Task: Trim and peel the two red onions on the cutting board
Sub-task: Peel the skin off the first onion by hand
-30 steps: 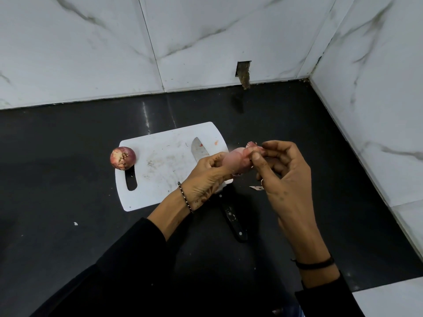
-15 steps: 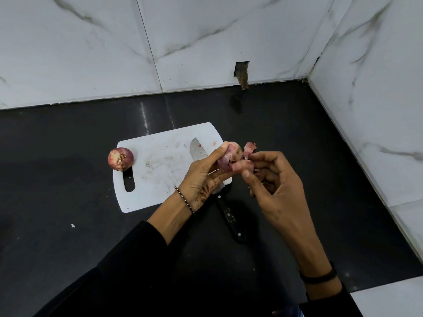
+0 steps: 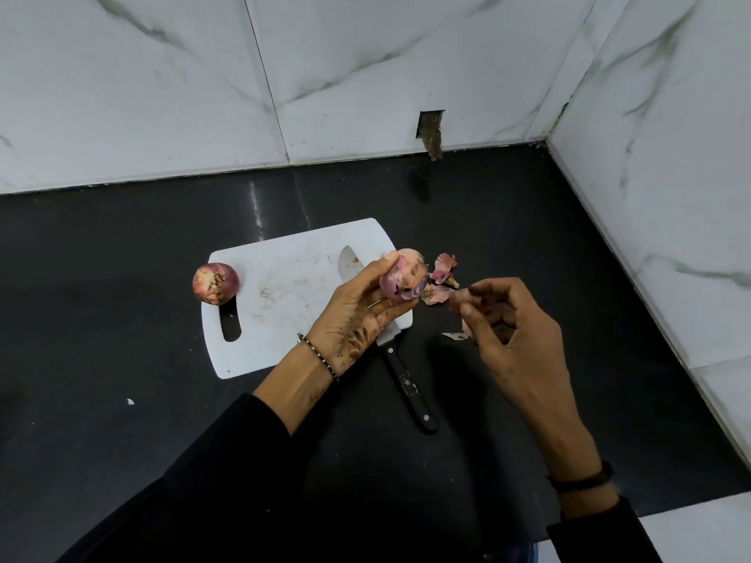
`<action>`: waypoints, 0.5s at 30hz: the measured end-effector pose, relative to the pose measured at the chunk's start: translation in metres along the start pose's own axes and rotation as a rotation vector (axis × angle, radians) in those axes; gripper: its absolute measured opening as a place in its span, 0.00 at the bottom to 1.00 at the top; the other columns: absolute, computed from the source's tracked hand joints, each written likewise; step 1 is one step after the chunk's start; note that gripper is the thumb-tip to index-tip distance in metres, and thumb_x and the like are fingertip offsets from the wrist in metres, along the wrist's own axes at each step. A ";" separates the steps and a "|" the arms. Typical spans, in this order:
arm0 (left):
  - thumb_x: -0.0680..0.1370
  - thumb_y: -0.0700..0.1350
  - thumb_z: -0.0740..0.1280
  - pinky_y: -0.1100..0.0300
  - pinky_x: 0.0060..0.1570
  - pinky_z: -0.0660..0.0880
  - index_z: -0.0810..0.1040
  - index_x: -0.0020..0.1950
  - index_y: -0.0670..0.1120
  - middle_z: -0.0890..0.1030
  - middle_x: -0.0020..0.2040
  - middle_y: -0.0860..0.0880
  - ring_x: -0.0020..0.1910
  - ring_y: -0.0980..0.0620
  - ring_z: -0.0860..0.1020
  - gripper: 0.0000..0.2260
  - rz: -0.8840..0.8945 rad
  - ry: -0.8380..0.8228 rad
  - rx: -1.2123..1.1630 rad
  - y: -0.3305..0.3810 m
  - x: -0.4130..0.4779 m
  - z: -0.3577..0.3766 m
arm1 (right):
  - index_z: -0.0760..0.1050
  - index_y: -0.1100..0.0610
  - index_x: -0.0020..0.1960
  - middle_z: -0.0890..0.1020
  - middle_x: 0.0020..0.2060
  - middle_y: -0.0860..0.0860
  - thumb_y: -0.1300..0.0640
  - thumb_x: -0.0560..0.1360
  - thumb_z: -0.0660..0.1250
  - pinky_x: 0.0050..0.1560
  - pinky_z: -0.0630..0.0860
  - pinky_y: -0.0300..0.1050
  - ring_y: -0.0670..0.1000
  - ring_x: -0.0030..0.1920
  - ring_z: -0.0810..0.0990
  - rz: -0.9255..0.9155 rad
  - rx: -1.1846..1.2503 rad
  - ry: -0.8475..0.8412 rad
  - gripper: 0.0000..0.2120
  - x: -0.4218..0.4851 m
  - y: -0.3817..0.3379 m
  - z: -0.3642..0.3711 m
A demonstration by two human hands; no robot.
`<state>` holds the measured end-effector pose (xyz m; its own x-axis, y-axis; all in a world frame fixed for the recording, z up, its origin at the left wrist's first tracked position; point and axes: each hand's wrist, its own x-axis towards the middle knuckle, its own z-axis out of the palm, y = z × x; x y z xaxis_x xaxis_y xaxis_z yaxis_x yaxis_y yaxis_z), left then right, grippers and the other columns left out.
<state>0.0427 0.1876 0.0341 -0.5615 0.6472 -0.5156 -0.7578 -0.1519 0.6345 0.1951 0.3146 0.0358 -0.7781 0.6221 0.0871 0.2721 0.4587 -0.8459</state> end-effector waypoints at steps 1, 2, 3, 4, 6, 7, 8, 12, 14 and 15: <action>0.78 0.45 0.68 0.54 0.56 0.80 0.80 0.57 0.41 0.86 0.50 0.43 0.52 0.47 0.84 0.11 0.002 -0.017 -0.016 0.000 -0.001 0.000 | 0.73 0.46 0.57 0.80 0.49 0.41 0.54 0.78 0.70 0.47 0.78 0.34 0.40 0.49 0.80 -0.005 -0.023 0.019 0.10 0.003 0.002 0.000; 0.76 0.44 0.69 0.55 0.56 0.80 0.79 0.57 0.41 0.86 0.50 0.43 0.53 0.47 0.84 0.12 0.004 -0.034 -0.029 -0.001 -0.003 0.000 | 0.74 0.47 0.58 0.80 0.50 0.41 0.54 0.78 0.70 0.46 0.78 0.33 0.40 0.49 0.79 -0.010 -0.057 0.030 0.10 0.007 0.004 0.000; 0.75 0.44 0.69 0.55 0.55 0.80 0.79 0.58 0.40 0.85 0.51 0.43 0.53 0.47 0.84 0.14 0.009 -0.052 -0.040 -0.001 -0.004 0.000 | 0.74 0.49 0.58 0.78 0.51 0.42 0.54 0.78 0.70 0.45 0.77 0.33 0.40 0.48 0.79 -0.017 -0.109 0.030 0.10 0.010 0.006 0.000; 0.74 0.44 0.69 0.56 0.55 0.80 0.78 0.59 0.40 0.85 0.53 0.43 0.53 0.47 0.83 0.16 0.009 -0.070 -0.047 -0.001 -0.005 0.000 | 0.75 0.50 0.58 0.77 0.53 0.43 0.53 0.77 0.70 0.44 0.76 0.33 0.40 0.47 0.78 -0.029 -0.172 0.025 0.11 0.013 0.007 0.000; 0.74 0.44 0.69 0.57 0.56 0.80 0.78 0.61 0.40 0.84 0.56 0.43 0.56 0.47 0.82 0.16 0.001 -0.101 -0.054 -0.002 -0.006 -0.002 | 0.76 0.51 0.58 0.72 0.57 0.44 0.52 0.77 0.71 0.44 0.72 0.31 0.38 0.46 0.76 -0.056 -0.258 0.023 0.11 0.016 0.009 -0.001; 0.74 0.44 0.69 0.57 0.57 0.79 0.78 0.60 0.40 0.83 0.56 0.43 0.57 0.47 0.81 0.16 -0.006 -0.108 -0.062 -0.002 -0.006 -0.003 | 0.76 0.52 0.58 0.70 0.58 0.43 0.51 0.77 0.71 0.44 0.71 0.30 0.36 0.47 0.75 -0.068 -0.267 0.026 0.11 0.017 0.009 -0.001; 0.74 0.43 0.69 0.56 0.58 0.79 0.78 0.60 0.40 0.83 0.57 0.43 0.59 0.46 0.81 0.16 -0.012 -0.111 -0.073 -0.002 -0.006 -0.004 | 0.76 0.51 0.58 0.69 0.60 0.42 0.49 0.76 0.70 0.45 0.70 0.29 0.35 0.48 0.74 -0.078 -0.265 0.027 0.12 0.016 0.008 -0.002; 0.75 0.43 0.70 0.54 0.58 0.79 0.73 0.66 0.40 0.83 0.59 0.42 0.60 0.45 0.81 0.20 0.013 -0.159 -0.091 -0.006 -0.006 -0.009 | 0.75 0.46 0.57 0.71 0.62 0.43 0.44 0.76 0.66 0.43 0.76 0.34 0.37 0.50 0.76 -0.141 -0.181 0.053 0.12 0.012 -0.002 -0.001; 0.75 0.44 0.69 0.53 0.62 0.77 0.76 0.65 0.39 0.81 0.61 0.40 0.61 0.44 0.80 0.20 0.012 -0.198 -0.093 -0.008 -0.007 -0.011 | 0.76 0.47 0.57 0.74 0.59 0.45 0.45 0.76 0.68 0.42 0.78 0.36 0.41 0.49 0.78 -0.180 -0.088 0.072 0.11 0.008 -0.011 0.001; 0.75 0.45 0.69 0.54 0.63 0.76 0.79 0.63 0.39 0.81 0.62 0.39 0.62 0.44 0.80 0.18 0.011 -0.214 -0.094 -0.008 -0.008 -0.011 | 0.77 0.48 0.57 0.75 0.57 0.45 0.46 0.75 0.70 0.41 0.78 0.36 0.43 0.48 0.79 -0.187 -0.036 0.072 0.12 0.007 -0.015 0.002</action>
<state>0.0492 0.1758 0.0268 -0.4944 0.7872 -0.3686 -0.7851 -0.2225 0.5780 0.1845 0.3106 0.0482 -0.7749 0.5669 0.2796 0.1472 0.5920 -0.7924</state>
